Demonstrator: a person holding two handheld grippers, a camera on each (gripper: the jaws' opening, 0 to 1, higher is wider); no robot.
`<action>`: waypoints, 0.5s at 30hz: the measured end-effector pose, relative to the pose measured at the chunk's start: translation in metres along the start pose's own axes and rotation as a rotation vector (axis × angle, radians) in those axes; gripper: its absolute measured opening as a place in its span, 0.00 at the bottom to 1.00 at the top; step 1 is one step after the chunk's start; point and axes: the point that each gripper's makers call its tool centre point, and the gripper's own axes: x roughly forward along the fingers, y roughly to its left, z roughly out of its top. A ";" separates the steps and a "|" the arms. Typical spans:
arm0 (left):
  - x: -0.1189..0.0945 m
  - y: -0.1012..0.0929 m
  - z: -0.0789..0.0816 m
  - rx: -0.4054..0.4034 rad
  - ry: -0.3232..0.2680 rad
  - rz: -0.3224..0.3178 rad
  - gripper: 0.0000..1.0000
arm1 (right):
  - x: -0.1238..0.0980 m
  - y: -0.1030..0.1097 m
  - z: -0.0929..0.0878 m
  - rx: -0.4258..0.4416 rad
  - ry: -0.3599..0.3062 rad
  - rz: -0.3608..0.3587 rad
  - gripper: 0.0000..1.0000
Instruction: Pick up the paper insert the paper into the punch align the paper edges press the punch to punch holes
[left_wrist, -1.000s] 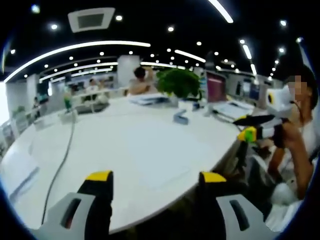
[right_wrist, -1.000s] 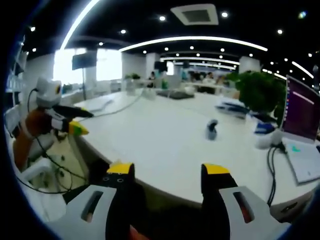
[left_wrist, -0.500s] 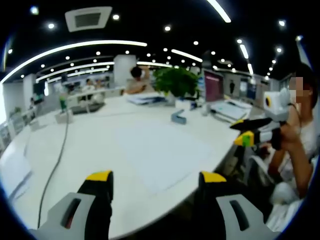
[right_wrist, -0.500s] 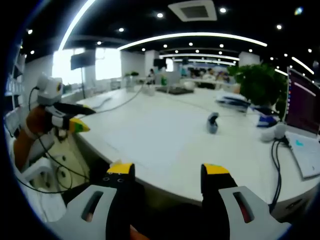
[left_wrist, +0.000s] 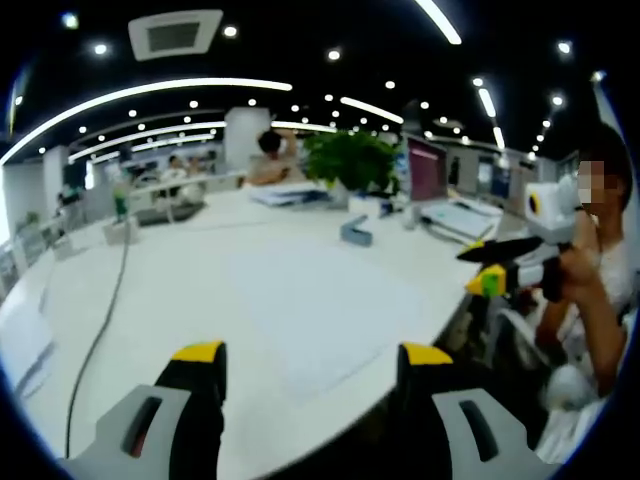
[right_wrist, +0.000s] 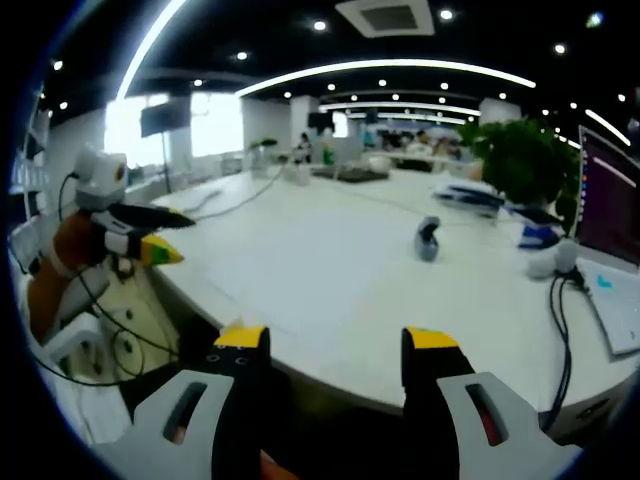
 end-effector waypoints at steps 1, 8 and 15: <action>0.001 0.000 0.000 0.001 0.001 -0.002 0.68 | 0.001 -0.001 0.000 0.001 0.001 0.000 0.54; 0.011 0.002 0.002 0.004 -0.006 -0.006 0.68 | 0.009 -0.004 0.001 0.000 0.007 0.000 0.54; 0.019 0.002 0.003 0.017 -0.005 -0.007 0.68 | 0.013 -0.006 0.004 -0.015 0.010 -0.003 0.54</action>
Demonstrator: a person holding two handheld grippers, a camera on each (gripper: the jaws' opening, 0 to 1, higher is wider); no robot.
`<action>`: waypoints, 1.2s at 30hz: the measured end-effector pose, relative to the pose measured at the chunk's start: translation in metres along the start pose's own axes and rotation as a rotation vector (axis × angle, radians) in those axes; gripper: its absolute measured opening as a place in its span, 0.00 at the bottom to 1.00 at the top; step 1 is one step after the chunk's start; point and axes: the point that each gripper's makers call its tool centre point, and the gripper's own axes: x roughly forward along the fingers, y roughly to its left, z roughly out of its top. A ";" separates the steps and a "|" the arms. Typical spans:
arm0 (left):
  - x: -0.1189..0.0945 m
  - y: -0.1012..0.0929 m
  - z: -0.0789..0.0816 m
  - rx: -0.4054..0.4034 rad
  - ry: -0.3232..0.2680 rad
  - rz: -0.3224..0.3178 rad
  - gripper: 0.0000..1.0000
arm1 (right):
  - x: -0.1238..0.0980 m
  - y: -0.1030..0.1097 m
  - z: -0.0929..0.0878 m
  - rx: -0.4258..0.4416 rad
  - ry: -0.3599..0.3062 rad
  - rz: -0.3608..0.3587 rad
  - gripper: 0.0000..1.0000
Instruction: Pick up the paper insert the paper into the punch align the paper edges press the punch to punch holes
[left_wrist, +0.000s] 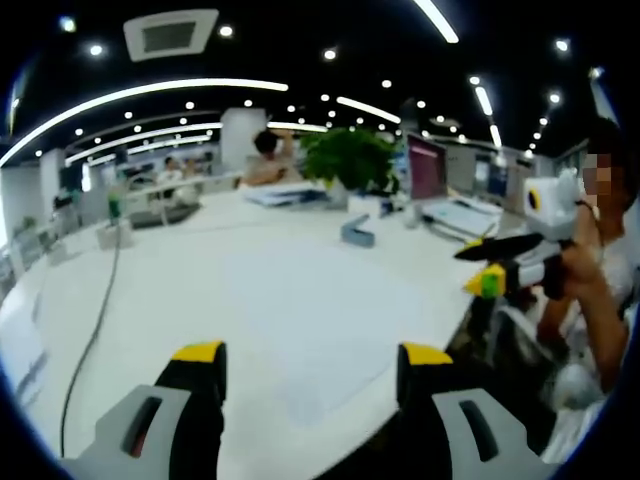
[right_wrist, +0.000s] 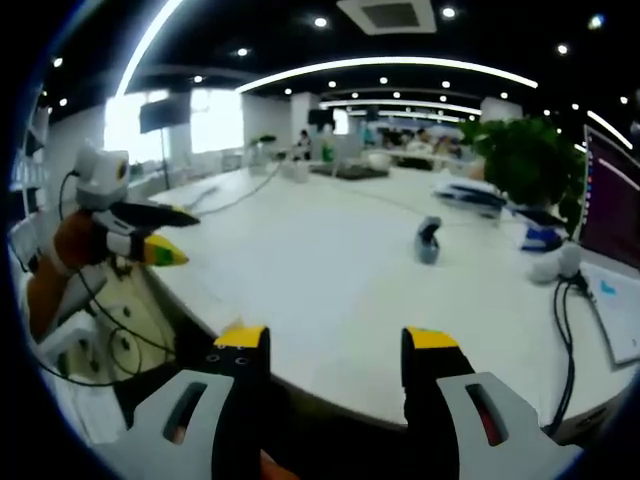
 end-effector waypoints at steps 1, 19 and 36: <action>0.000 0.000 0.001 0.006 -0.002 0.002 0.68 | 0.000 0.000 0.001 -0.004 -0.001 0.000 0.54; 0.018 0.008 0.007 0.005 -0.014 -0.012 0.68 | 0.009 -0.005 0.012 -0.021 -0.011 0.006 0.54; 0.049 0.009 0.006 0.020 -0.030 -0.075 0.69 | 0.033 -0.003 0.007 -0.012 0.020 0.019 0.54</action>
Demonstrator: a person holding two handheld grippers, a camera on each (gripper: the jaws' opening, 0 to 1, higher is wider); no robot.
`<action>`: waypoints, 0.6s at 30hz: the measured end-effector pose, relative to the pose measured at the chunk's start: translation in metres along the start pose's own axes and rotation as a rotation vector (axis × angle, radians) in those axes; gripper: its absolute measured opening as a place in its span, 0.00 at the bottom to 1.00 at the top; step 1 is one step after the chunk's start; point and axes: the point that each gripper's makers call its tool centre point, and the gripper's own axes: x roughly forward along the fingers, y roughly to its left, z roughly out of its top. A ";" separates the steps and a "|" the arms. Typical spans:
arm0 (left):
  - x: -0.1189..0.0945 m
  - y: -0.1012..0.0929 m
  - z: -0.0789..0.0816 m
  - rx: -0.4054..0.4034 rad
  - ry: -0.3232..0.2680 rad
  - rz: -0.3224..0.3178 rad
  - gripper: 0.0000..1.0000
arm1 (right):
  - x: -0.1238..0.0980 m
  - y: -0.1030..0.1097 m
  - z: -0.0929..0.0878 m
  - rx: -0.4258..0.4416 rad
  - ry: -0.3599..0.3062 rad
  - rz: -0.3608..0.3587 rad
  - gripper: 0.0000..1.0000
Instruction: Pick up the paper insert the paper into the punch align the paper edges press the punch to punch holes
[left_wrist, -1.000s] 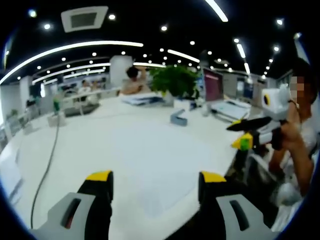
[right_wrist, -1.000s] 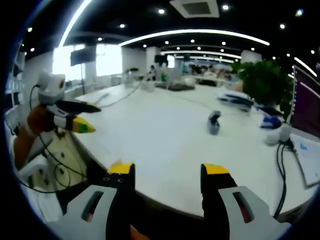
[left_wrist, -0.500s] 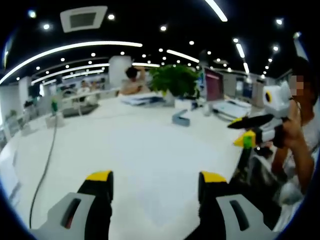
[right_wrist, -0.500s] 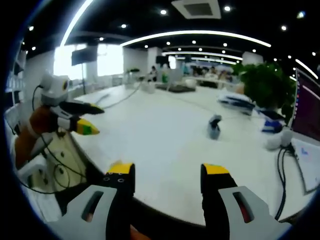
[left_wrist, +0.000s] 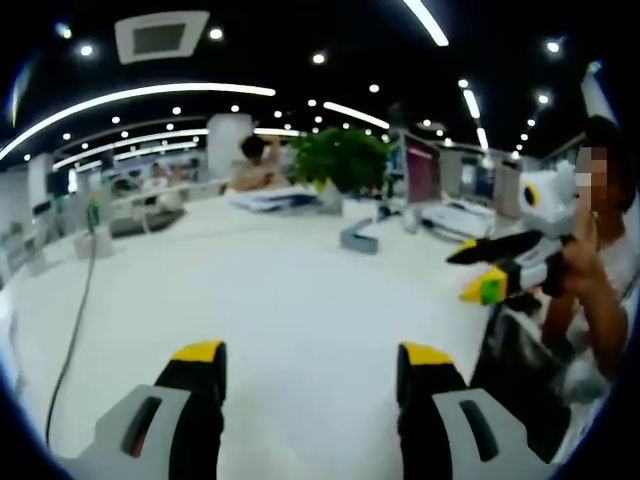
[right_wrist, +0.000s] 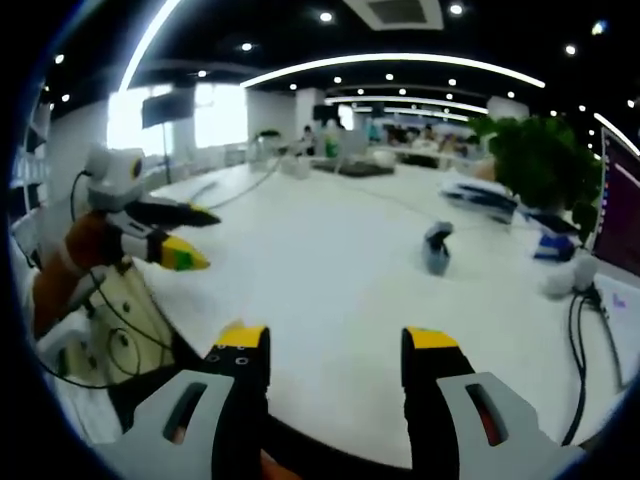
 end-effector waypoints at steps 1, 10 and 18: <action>0.002 -0.001 0.000 0.003 0.001 -0.007 0.69 | 0.001 0.000 0.000 0.000 0.001 0.000 0.54; 0.012 -0.001 0.003 -0.004 -0.016 -0.046 0.69 | 0.004 -0.001 0.003 -0.006 0.006 -0.004 0.54; 0.020 -0.001 0.003 -0.010 -0.032 -0.099 0.69 | 0.009 0.002 0.003 -0.007 0.008 -0.001 0.54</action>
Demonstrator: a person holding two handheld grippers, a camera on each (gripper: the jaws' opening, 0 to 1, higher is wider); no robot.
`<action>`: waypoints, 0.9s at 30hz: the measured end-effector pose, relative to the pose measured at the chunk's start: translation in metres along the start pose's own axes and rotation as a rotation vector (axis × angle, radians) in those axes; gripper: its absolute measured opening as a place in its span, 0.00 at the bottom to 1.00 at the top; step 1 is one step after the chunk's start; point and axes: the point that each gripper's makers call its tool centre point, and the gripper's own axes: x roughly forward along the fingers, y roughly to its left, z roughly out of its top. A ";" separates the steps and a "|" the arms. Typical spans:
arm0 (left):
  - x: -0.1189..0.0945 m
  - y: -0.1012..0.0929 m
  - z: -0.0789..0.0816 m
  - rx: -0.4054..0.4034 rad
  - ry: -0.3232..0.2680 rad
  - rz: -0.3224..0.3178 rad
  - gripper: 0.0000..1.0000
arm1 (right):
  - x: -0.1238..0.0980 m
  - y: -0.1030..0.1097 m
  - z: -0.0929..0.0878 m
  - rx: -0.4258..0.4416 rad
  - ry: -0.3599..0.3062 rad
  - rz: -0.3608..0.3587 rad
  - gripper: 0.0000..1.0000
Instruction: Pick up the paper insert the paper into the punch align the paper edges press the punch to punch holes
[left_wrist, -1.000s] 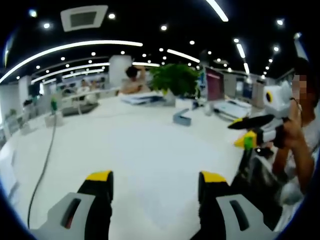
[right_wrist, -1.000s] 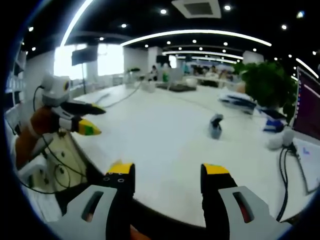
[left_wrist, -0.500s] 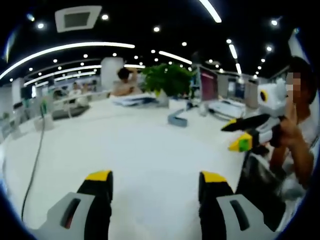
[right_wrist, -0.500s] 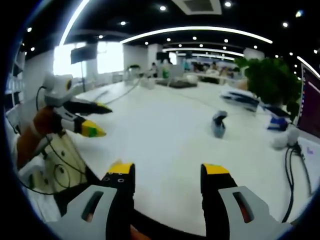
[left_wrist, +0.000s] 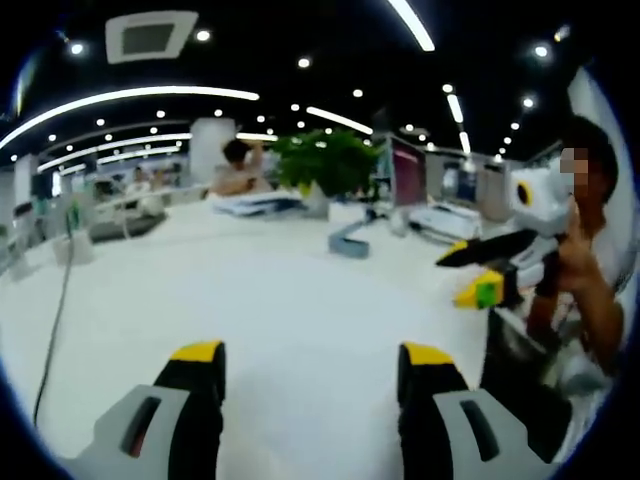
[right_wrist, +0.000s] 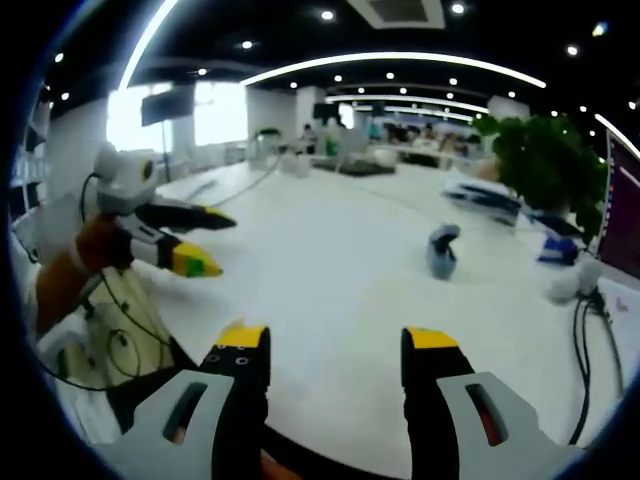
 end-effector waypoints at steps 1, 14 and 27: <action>0.001 0.000 0.001 -0.006 -0.005 -0.005 0.69 | 0.000 0.000 -0.001 0.001 0.002 -0.001 0.54; 0.021 0.007 -0.003 0.015 -0.023 -0.021 0.69 | 0.002 0.001 0.000 0.005 0.002 0.002 0.54; 0.032 0.006 -0.005 0.047 -0.009 -0.072 0.71 | 0.005 -0.001 0.002 0.012 -0.005 -0.002 0.54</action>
